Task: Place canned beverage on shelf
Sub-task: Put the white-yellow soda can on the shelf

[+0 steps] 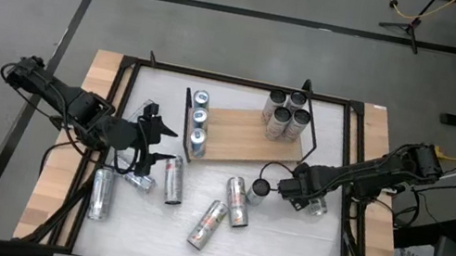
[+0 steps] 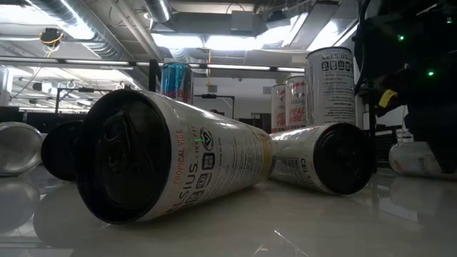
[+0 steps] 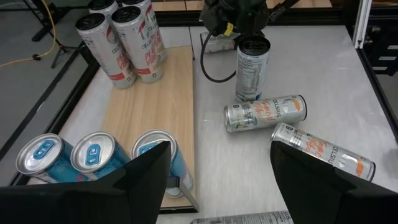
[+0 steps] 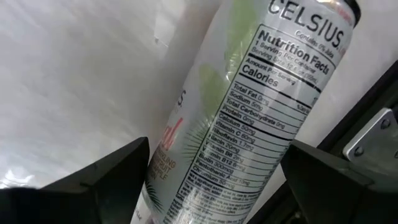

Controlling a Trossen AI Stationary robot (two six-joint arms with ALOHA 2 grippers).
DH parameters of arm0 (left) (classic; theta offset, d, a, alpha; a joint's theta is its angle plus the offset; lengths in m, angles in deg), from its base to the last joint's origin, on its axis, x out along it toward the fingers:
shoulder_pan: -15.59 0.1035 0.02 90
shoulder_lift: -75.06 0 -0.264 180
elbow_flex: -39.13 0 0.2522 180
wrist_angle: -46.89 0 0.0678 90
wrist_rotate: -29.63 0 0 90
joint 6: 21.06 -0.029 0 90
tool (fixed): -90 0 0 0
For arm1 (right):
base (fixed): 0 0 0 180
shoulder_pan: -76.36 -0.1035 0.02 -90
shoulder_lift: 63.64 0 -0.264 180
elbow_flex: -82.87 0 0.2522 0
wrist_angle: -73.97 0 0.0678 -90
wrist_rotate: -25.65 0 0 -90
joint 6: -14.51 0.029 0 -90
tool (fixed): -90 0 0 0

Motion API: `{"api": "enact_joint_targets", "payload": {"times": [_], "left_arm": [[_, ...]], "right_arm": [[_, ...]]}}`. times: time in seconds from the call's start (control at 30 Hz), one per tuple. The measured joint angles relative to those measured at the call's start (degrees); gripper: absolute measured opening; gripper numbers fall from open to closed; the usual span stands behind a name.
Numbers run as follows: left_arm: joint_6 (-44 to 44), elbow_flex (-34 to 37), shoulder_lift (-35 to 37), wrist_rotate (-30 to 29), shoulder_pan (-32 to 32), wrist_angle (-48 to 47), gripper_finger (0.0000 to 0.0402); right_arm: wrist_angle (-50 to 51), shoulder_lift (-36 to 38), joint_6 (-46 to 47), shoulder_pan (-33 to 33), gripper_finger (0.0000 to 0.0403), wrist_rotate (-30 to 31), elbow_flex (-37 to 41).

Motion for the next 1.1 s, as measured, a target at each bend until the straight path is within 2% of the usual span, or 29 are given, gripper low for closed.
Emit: {"api": "enact_joint_targets", "payload": {"times": [0.3, 0.6, 1.1], "left_arm": [[0.0, 0.0, -0.01, 0.0, 0.0, 0.0, 0.0267], [0.35, 0.0, 0.0, 0.0, 0.0, 0.0, 0.0267], [0.42, 0.0, 0.0, 0.01, -0.01, 0.02, 0.0267]], "right_arm": [[-0.69, 0.0, 0.18, 0.0, 0.0349, 0.4, 0.0], [-8.26, 0.0, -1.66, 0.0, 0.0349, 1.03, 0.02], [-12.92, 0.0, -1.31, 0.0, 0.0349, 4.21, 0.02]]}}
